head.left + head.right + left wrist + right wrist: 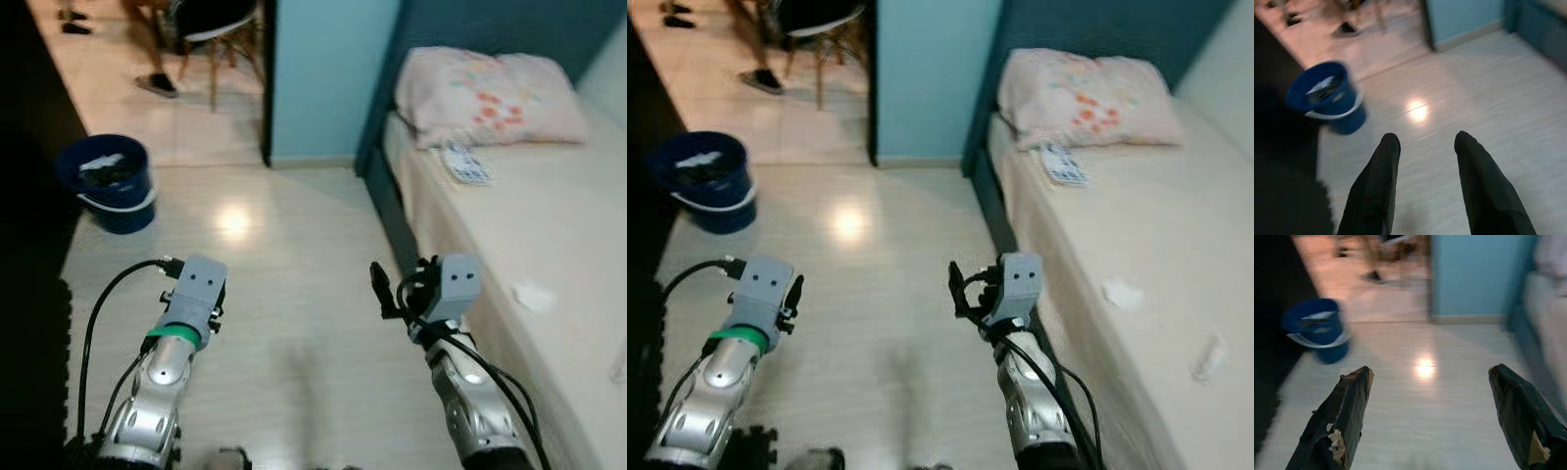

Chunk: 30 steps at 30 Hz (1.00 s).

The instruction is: Clean up the room

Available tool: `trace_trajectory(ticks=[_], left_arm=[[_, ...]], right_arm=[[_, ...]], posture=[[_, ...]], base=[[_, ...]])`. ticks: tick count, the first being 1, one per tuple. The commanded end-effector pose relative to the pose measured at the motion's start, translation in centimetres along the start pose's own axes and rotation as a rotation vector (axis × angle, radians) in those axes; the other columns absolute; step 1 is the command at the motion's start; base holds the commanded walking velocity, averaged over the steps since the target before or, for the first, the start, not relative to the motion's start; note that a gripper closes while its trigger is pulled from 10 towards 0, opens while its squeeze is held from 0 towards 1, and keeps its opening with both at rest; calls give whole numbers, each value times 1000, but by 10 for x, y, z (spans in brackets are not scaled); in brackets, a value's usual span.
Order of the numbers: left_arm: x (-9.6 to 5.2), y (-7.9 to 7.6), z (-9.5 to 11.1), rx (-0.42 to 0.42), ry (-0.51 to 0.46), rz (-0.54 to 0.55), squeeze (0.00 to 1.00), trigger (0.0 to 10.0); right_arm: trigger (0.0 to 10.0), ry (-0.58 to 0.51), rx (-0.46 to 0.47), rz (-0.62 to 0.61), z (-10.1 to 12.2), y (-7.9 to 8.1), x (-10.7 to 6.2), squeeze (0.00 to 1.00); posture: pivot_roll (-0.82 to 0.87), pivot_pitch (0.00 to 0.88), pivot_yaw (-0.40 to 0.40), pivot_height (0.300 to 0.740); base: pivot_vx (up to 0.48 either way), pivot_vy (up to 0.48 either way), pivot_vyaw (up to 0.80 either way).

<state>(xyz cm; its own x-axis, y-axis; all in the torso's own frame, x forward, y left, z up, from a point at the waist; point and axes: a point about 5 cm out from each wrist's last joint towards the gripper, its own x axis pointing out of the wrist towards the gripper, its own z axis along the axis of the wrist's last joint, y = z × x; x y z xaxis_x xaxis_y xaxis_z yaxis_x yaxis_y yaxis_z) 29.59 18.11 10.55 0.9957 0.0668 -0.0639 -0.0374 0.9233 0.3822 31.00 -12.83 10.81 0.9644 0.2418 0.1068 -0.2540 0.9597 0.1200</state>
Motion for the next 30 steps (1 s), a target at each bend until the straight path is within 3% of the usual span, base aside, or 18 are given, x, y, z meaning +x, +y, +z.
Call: trace_trajectory(ticks=[1,4,6,10,13,24,30], left_arm=[[-3,-8,-2,-1,-3,-20,0,10000],[-1,-8,0,-7,-19,-31,0,10000],[-1,-8,0,-7,-19,-31,0,10000],[2,-7,4,-9,-38,-42,0,10000],[5,-7,7,-11,-50,-47,0,10000],[6,-8,9,-14,-59,-53,0,10000],[6,-13,14,-59,-89,-102,0,10000]], right_arm=[[10000,17,-19,-56,-5,-15,-7,0],[10000,29,13,-170,-5,-31,-7,0],[10000,29,13,-170,-5,-31,-7,0],[10000,12,35,-297,-1,-55,-9,0],[10000,4,43,-332,0,-61,-10,0],[10000,0,34,-329,0,-58,-9,0],[10000,-8,26,-320,1,-57,-7,0]], posture=[[149,136,-57,740],[148,137,-56,740],[148,137,-56,740],[143,135,-52,740],[143,135,-52,740],[143,135,-52,740],[143,135,-52,740]], base=[[465,0,0],[467,0,-217],[465,0,-650],[465,0,-800],[466,0,-800],[465,0,-800],[382,0,-800]])
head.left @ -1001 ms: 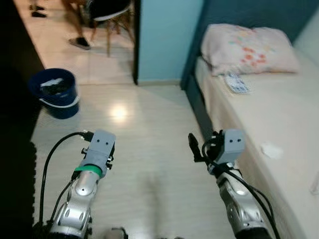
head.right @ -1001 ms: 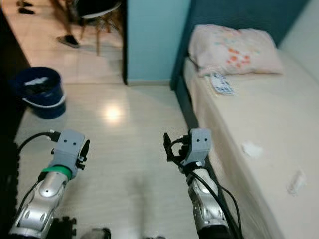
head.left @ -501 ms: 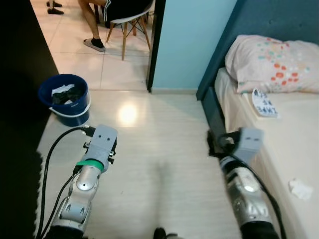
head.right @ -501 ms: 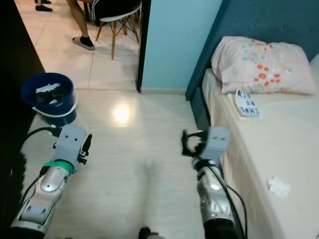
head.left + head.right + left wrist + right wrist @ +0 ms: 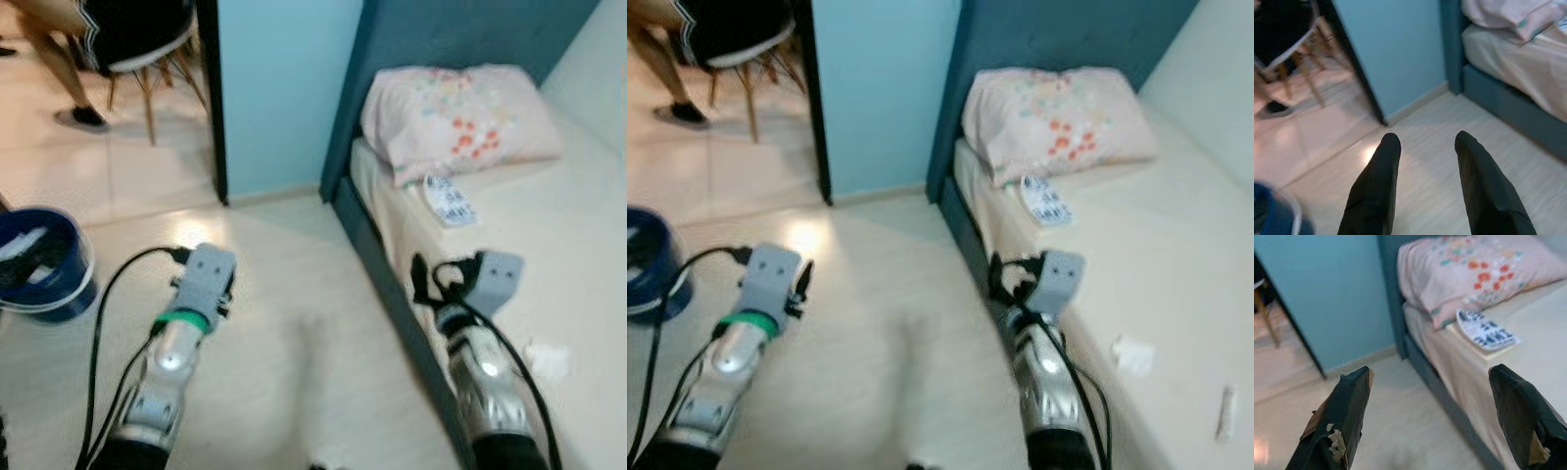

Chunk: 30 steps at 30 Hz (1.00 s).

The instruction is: Clean up the room

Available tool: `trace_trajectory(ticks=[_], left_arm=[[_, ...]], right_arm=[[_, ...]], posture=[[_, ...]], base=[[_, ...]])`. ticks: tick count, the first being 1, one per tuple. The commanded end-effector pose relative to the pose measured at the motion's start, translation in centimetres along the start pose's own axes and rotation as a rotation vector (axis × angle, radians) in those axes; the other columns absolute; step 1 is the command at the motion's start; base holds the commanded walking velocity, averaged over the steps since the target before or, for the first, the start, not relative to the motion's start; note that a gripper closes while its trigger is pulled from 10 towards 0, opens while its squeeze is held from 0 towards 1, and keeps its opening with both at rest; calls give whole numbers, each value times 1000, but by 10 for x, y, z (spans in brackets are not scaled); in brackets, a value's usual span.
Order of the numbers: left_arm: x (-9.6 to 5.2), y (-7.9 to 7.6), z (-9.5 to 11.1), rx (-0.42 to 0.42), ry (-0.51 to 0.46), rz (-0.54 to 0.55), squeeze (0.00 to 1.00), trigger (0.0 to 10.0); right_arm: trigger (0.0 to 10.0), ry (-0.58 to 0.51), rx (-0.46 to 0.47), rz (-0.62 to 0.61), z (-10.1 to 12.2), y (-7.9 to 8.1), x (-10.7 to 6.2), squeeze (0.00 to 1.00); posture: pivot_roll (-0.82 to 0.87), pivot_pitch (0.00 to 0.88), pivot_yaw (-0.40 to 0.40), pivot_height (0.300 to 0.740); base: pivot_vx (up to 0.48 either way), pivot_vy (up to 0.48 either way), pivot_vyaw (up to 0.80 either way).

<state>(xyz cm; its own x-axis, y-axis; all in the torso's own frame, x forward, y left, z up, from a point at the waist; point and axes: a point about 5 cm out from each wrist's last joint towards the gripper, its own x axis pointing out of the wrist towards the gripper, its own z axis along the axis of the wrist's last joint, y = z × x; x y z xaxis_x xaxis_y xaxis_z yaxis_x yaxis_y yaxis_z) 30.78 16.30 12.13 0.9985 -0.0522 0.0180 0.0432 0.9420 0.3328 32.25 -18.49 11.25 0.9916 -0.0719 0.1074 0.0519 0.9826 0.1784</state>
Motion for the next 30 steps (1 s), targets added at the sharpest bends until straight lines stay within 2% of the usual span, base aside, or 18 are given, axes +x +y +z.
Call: trace_trajectory(ticks=[1,3,11,25,30], left_arm=[[-5,-4,-7,-24,25,-37,0,10000],[-6,-10,-5,-50,17,-77,0,10000],[-5,-16,-3,-76,18,-100,0,10000],[-3,-20,2,-103,4,-117,0,10000],[-4,-25,3,-172,33,-161,0,10000]], right_arm=[[10000,39,-4,-8,-11,-2,-6,0],[10000,40,-1,-7,-11,-2,-6,0],[10000,39,-4,-1,-11,-2,-6,0],[10000,40,-5,8,-12,0,-5,0],[10000,40,-6,12,-12,0,-5,0]], posture=[[143,135,-52,740],[143,135,-52,740],[140,134,-55,740],[136,134,-58,740],[136,134,-58,740]], base=[[0,0,-800],[0,0,-800],[0,0,-800],[0,0,-800],[0,0,-800]])
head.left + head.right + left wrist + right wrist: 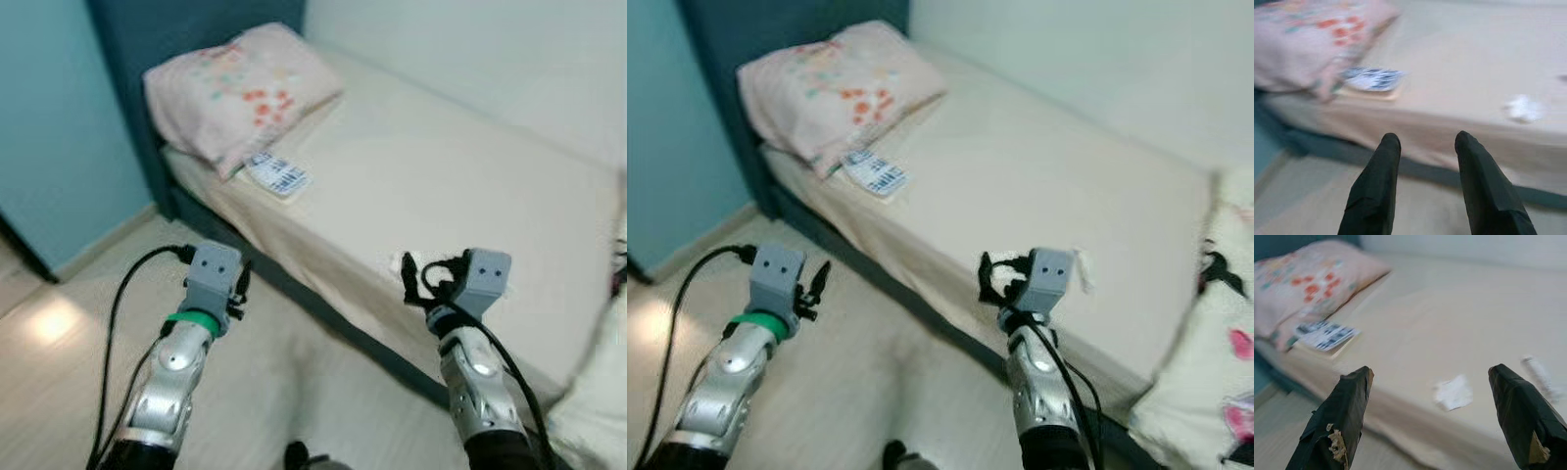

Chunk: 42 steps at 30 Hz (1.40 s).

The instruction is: Clean up the room

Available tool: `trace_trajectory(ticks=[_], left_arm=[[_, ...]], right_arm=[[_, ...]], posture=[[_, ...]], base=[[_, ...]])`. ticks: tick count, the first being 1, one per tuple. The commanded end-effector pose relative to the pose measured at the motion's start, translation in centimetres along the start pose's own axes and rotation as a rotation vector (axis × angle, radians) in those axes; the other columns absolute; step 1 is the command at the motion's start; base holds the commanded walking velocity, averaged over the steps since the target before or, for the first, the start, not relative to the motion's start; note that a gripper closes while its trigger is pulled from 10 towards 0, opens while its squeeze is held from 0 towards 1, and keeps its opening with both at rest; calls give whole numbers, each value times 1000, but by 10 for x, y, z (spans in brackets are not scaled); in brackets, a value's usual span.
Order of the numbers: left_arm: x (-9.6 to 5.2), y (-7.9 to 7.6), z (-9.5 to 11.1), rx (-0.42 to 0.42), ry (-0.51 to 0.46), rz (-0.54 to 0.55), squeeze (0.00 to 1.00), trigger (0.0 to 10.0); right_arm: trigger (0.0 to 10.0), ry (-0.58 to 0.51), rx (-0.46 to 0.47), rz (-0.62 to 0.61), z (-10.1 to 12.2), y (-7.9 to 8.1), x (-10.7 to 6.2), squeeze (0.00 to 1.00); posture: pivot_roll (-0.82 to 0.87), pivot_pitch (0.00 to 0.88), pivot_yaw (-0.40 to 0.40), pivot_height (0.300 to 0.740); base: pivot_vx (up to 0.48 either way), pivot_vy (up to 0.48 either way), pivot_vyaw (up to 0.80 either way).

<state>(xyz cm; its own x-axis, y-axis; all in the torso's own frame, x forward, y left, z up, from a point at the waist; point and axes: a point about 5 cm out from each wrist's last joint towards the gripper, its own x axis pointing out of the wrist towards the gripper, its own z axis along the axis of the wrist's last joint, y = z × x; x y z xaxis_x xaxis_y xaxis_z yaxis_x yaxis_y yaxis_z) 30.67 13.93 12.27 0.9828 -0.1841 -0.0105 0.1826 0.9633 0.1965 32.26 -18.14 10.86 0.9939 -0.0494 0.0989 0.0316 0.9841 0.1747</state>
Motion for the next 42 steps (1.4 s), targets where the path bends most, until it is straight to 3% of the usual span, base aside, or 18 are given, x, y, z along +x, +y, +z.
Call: trace_trajectory(ticks=[1,5,8,11,16,22,25,28,42], left_arm=[[-4,-4,-8,-36,48,-36,0,10000],[-7,-7,-13,-31,66,-67,0,10000],[-9,-7,-26,48,97,-85,0,10000],[-10,-6,-30,54,113,-84,0,10000],[-10,3,-40,57,148,-26,0,10000],[-8,6,-36,57,129,-4,0,10000],[-5,1,-19,133,13,12,0,10000],[-2,-1,-14,144,-17,22,0,10000],[9,-13,3,139,-95,-2,0,10000]], right_arm=[[10000,27,-5,-8,-7,-3,-5,0],[10000,26,-5,-6,-7,-3,-5,0],[10000,33,-7,-4,-9,-3,-5,0],[10000,39,-8,0,-11,-3,-6,0],[10000,50,-9,17,-14,0,-7,0],[10000,55,6,55,-15,6,-7,0],[10000,118,162,207,-22,26,-12,0],[10000,132,196,252,-25,32,-16,0],[10000,140,194,270,-26,30,-15,0]], posture=[[136,134,-58,740],[136,134,-58,740],[133,131,-59,740],[133,131,-59,740],[125,126,-61,740],[125,126,-61,740],[125,126,-61,740],[121,120,-67,740],[117,99,-61,740]], base=[[0,0,-800],[0,0,-800],[0,0,-800],[0,0,-800],[0,0,-800],[0,0,-800],[267,0,-756],[480,0,-229],[480,0,0]])
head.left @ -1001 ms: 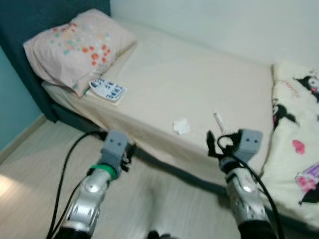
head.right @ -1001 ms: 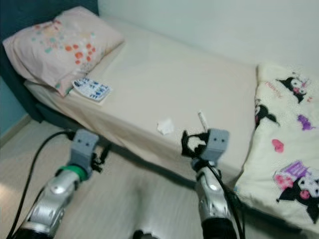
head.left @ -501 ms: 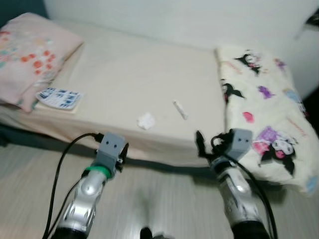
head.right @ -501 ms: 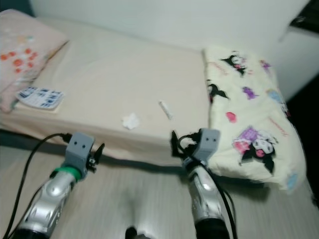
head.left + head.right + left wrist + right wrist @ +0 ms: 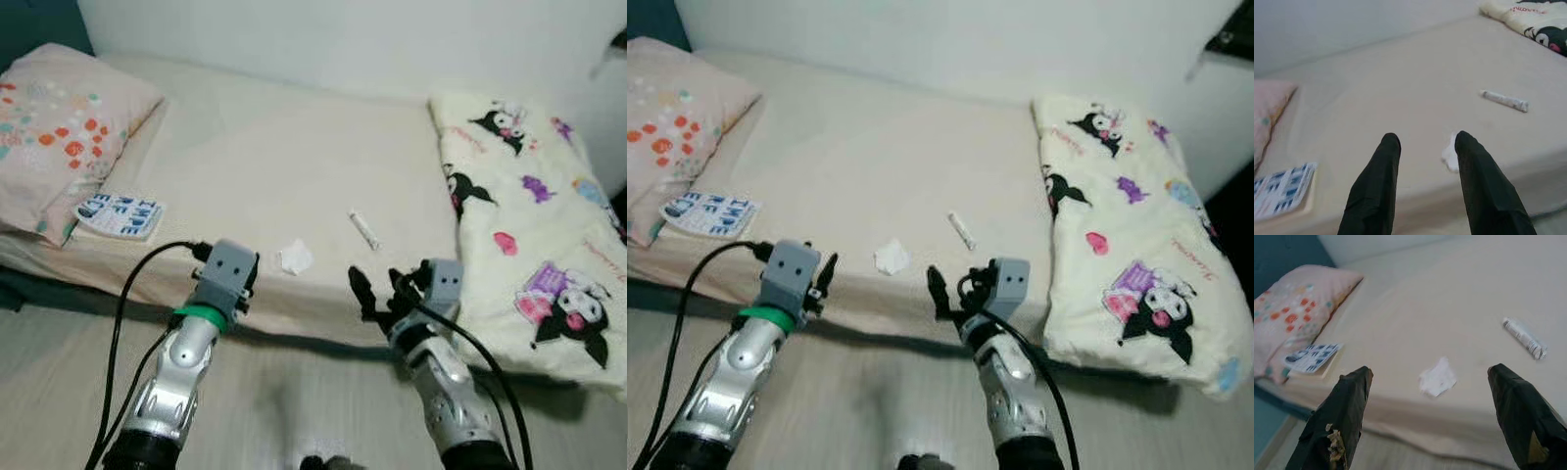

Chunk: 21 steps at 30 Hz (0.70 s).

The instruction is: Clean up the room

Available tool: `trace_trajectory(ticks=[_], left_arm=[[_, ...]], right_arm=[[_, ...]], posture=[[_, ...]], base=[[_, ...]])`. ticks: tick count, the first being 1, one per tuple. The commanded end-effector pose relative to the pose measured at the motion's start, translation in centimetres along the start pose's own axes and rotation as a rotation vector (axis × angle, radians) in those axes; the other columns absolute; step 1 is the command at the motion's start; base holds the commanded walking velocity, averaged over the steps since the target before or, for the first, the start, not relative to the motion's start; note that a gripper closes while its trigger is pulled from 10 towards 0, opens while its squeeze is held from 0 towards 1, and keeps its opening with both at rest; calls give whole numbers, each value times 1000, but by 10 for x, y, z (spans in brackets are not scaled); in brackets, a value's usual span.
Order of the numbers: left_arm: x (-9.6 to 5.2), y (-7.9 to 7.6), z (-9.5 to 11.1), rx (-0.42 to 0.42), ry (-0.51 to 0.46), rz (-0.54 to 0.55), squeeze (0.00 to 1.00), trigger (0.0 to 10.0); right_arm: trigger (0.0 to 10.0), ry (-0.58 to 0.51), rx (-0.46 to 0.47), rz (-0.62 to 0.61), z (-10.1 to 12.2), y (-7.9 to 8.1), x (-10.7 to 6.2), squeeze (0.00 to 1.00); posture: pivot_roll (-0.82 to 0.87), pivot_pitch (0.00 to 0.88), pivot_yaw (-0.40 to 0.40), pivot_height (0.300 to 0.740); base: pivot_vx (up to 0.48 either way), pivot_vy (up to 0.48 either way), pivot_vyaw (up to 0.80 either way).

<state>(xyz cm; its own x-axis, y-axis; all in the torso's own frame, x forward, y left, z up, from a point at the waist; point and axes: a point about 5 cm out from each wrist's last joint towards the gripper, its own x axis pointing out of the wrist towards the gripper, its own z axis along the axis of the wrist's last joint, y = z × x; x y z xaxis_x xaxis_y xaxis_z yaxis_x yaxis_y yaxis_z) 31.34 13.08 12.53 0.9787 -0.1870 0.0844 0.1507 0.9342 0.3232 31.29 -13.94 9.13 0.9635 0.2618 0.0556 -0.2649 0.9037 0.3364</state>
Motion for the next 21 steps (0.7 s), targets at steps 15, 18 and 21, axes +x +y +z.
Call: trace_trajectory(ticks=[15,18,21], left_arm=[[2,-13,2,-1,-15,-40,0,10000],[2,-13,2,-2,-14,-42,0,10000],[2,-14,0,-11,1,-47,0,10000]], right_arm=[[10000,16,3,-38,-2,-12,-4,0],[10000,19,-3,-40,-3,-13,-5,0],[10000,25,-13,-50,-4,-15,-6,0]], posture=[[115,95,-58,740],[115,95,-58,740],[115,95,-58,740]], base=[[480,0,0],[395,0,0],[260,0,0]])
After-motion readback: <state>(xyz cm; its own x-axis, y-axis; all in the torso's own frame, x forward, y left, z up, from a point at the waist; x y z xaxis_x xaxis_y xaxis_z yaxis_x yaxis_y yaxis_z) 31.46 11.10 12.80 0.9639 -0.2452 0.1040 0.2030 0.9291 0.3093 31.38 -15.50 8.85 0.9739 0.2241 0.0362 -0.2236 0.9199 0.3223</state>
